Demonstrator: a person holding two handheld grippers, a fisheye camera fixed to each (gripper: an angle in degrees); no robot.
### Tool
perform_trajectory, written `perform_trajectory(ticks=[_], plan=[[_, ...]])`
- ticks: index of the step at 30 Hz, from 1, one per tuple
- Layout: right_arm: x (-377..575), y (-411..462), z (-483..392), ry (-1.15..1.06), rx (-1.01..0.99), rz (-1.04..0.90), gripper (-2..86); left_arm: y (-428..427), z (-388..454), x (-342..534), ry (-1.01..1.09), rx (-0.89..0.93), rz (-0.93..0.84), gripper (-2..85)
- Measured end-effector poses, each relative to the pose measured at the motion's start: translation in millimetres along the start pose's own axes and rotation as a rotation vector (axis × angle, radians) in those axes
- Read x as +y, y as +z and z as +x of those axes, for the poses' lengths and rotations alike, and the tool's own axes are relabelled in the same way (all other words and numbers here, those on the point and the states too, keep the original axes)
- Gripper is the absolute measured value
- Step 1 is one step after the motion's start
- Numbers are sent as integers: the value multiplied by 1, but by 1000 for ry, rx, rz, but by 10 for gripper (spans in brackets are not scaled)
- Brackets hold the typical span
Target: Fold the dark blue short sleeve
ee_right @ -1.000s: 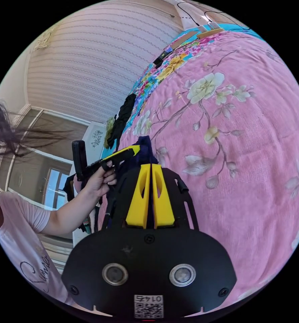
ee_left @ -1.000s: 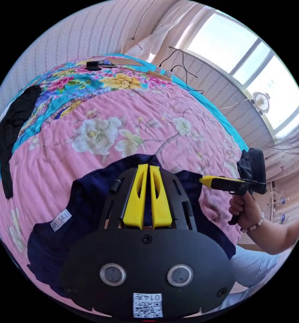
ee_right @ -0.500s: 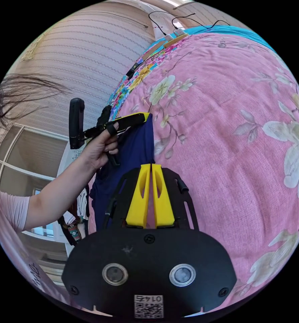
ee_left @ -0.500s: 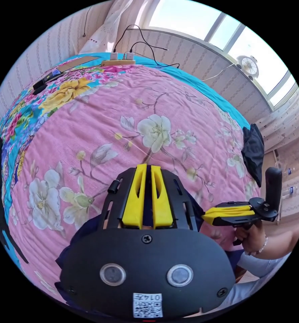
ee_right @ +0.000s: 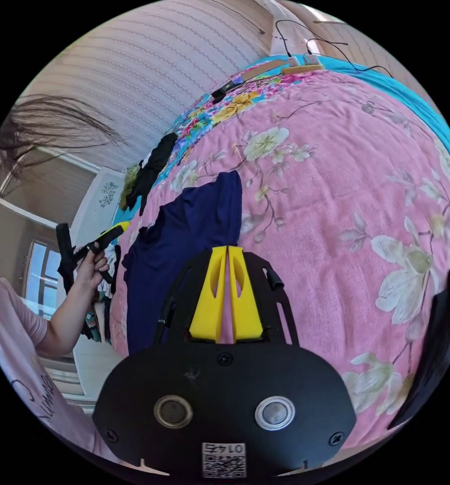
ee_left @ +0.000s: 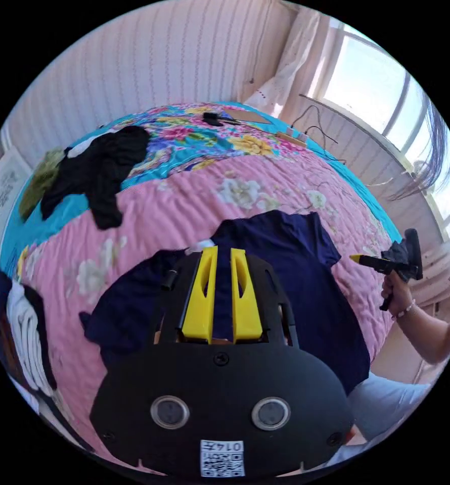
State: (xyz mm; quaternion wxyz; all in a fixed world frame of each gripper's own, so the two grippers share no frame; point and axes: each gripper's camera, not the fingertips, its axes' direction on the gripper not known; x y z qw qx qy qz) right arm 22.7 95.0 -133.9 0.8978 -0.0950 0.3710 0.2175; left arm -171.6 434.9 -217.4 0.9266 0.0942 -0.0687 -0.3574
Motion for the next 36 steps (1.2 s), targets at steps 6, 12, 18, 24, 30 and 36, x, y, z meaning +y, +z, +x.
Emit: perform_trajectory(ticks=[6, 12, 18, 24, 30, 36], plan=[[-68, 36, -119, -288, -63, -200, 0, -55, -121, 126, -361, -78, 23, -3], [-122, 122, -301, -606, -217, -389, 11, -72, -186, 188, -502, -32, 40, -5], [-152, 203, -492, -886, -258, -494, 52, -66, -233, 199, -545, 63, 85, 58], [-165, 269, -601, -962, -136, -589, 76, -52, -258, 209, -508, 118, 2, 33], [-196, 309, -646, -992, 22, -748, 22, -85, -275, 240, -524, 118, 59, -8], [-233, 279, -712, -1052, -145, -770, 0, -140, -289, 288, -588, 170, 139, -10]])
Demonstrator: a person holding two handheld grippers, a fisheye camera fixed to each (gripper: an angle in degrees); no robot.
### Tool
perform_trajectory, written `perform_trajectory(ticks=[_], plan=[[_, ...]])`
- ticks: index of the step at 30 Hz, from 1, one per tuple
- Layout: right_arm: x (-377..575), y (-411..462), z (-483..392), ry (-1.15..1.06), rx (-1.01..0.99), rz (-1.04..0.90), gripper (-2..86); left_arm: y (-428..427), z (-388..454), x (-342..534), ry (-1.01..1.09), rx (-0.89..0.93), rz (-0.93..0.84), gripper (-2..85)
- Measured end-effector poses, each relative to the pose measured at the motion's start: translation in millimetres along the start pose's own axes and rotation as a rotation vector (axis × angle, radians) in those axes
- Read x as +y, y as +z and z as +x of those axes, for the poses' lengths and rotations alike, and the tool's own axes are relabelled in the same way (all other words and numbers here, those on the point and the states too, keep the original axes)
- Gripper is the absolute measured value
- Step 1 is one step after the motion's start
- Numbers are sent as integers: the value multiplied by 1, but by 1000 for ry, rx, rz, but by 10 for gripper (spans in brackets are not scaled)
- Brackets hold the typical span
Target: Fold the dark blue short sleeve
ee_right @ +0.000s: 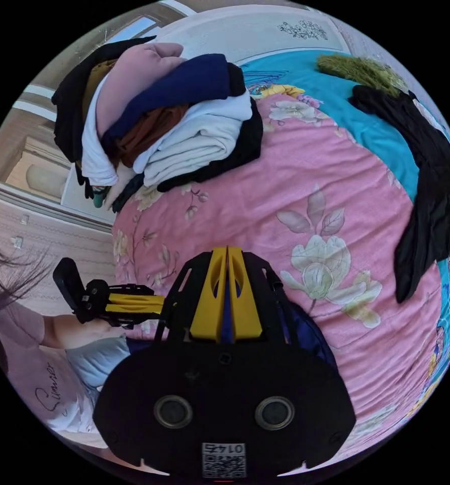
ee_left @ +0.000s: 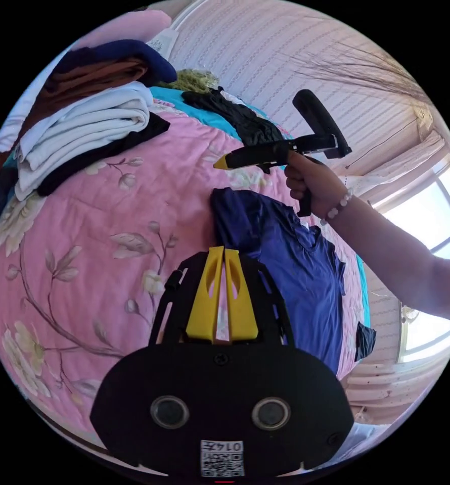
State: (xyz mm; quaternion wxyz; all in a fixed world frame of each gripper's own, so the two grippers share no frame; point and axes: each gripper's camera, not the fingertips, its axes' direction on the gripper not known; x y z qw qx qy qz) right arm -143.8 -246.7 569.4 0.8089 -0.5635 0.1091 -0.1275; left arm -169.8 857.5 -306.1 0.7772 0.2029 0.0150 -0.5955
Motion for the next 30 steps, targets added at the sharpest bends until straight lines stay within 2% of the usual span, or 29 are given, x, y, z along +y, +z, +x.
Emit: perform_trajectory(ticks=[3, 7, 10, 12, 18, 21, 24, 26, 30], plan=[[-25, -8, -12, -29, -11, -19, 1, -5, -15, 10, -27, 3, -32, -10], [-48, 0, -31, -25, -15, -135, 14, 6, -29, 20, -61, -14, -96, -10], [-56, 7, -38, 5, 114, -233, 46, 3, -33, 24, -54, -33, -89, -10], [-61, 8, -38, 9, 90, -259, 39, -3, -38, 25, -65, -27, -89, -10], [-84, -34, -47, -16, -141, -163, 6, -51, -35, 28, -38, 71, 52, -10], [-93, -57, -59, -86, -259, -58, 4, -63, -33, 33, -4, 21, 69, -10], [-105, -55, -66, -99, -190, -92, 5, -52, -46, 40, -60, -25, -3, -10], [-111, -51, -71, -66, -64, -149, 7, -47, -54, 44, -97, -21, -15, -10], [-112, -72, -98, -95, 100, -118, 11, -41, -62, 53, -130, -7, -38, -10]])
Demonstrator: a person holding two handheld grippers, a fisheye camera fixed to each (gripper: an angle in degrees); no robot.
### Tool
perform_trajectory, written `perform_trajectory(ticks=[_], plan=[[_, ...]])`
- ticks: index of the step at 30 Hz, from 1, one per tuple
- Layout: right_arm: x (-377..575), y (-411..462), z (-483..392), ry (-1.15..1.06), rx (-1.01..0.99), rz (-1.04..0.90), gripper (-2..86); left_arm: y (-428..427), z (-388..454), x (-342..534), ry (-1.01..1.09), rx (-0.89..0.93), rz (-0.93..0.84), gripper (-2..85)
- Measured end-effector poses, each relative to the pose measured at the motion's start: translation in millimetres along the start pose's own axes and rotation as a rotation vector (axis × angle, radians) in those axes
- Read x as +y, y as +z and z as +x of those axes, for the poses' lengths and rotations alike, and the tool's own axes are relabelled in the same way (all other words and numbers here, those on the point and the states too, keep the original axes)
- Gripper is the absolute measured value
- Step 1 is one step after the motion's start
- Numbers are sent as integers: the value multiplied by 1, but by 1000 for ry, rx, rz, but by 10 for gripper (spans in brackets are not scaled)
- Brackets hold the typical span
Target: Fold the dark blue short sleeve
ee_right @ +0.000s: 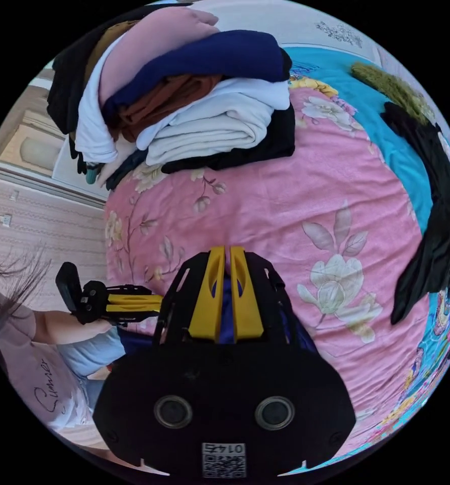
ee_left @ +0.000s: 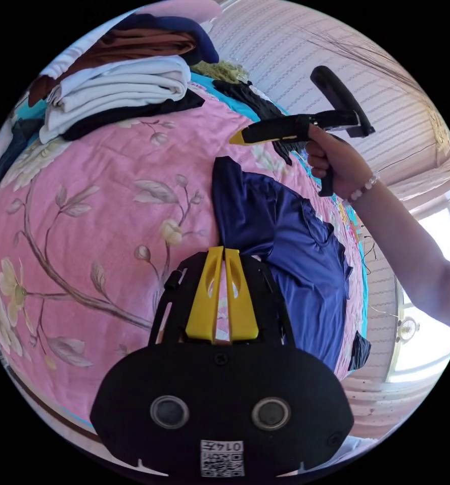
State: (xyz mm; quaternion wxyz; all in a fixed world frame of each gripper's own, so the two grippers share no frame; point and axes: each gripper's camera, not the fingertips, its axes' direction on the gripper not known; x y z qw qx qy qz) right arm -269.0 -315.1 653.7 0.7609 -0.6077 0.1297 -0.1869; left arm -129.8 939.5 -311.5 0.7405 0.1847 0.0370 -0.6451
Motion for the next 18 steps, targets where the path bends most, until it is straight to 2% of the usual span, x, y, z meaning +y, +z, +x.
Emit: perform_trajectory(ticks=[3, 8, 12, 18], plan=[[-6, -4, -25, -55, -9, -33, 18, -2, -1, 3, 14, -11, 3, -10], [-23, 39, -34, -33, -14, -167, 12, -7, -1, 3, 14, -17, -9, -10], [-29, 17, -32, -7, -157, -38, 1, -29, 6, 2, 36, 4, 69, -10], [-43, 9, -50, -29, -117, -40, 4, -28, 1, -2, 15, -23, 52, -10]])
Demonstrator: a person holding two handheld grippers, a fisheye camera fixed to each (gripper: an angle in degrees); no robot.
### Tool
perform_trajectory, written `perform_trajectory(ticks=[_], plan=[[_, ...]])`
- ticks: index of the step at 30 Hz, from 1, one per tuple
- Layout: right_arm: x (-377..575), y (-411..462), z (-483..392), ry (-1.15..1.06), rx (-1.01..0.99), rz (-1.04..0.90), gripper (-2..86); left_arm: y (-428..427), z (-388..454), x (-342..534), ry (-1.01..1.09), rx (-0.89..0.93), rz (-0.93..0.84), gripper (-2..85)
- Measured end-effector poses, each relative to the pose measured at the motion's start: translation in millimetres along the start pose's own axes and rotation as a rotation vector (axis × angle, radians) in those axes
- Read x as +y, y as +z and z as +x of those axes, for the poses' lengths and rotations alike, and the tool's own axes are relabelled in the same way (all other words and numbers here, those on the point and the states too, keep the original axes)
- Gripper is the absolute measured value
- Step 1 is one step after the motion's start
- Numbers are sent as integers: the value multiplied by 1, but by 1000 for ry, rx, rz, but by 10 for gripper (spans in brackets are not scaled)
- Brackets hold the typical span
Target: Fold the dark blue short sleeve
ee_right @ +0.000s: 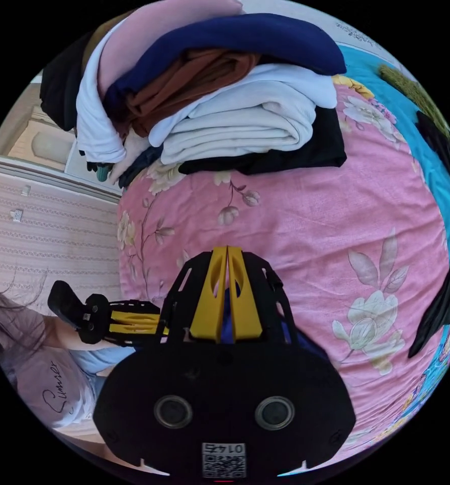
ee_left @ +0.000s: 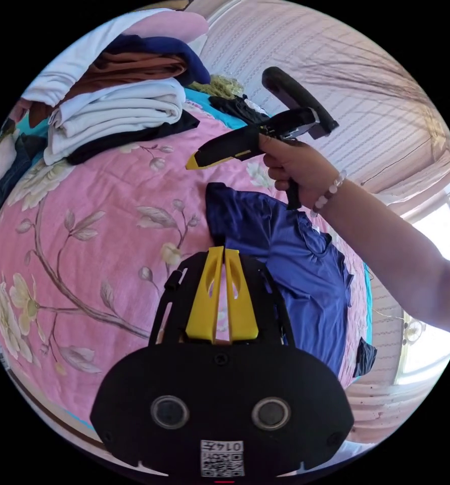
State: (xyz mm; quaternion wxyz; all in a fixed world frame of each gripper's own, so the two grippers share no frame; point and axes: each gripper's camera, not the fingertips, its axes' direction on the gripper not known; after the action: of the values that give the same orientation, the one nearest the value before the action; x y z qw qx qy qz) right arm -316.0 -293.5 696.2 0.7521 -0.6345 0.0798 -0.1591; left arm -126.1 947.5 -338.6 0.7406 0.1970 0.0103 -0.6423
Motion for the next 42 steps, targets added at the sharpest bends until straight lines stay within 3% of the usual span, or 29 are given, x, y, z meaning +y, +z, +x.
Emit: perform_trajectory(ticks=[3, 7, 14, 20, 29, 33, 38, 42], plan=[[9, -8, -13, 5, 34, 3, 22, 6, -4, 4, 0, -11, -38, -10], [15, 25, -11, 39, 139, -198, 35, 11, -8, 11, -23, 4, -54, -10], [18, 4, -19, 22, 83, -29, 3, -5, 0, 6, 2, -18, 23, -10], [30, 35, -9, 64, 92, -6, 5, 12, -8, 10, -24, -41, -12, -10], [114, -32, -23, 94, 140, 242, 15, -23, -2, 17, -25, -56, 28, -4], [130, -5, -38, 68, 117, 207, 22, -9, 11, 8, -22, 40, -22, 46], [125, 55, -46, 125, 184, 134, 85, 25, 16, 10, -54, -25, -47, 56], [134, 82, -38, 158, 218, 147, 72, 28, 26, 11, 6, -73, -45, 51]])
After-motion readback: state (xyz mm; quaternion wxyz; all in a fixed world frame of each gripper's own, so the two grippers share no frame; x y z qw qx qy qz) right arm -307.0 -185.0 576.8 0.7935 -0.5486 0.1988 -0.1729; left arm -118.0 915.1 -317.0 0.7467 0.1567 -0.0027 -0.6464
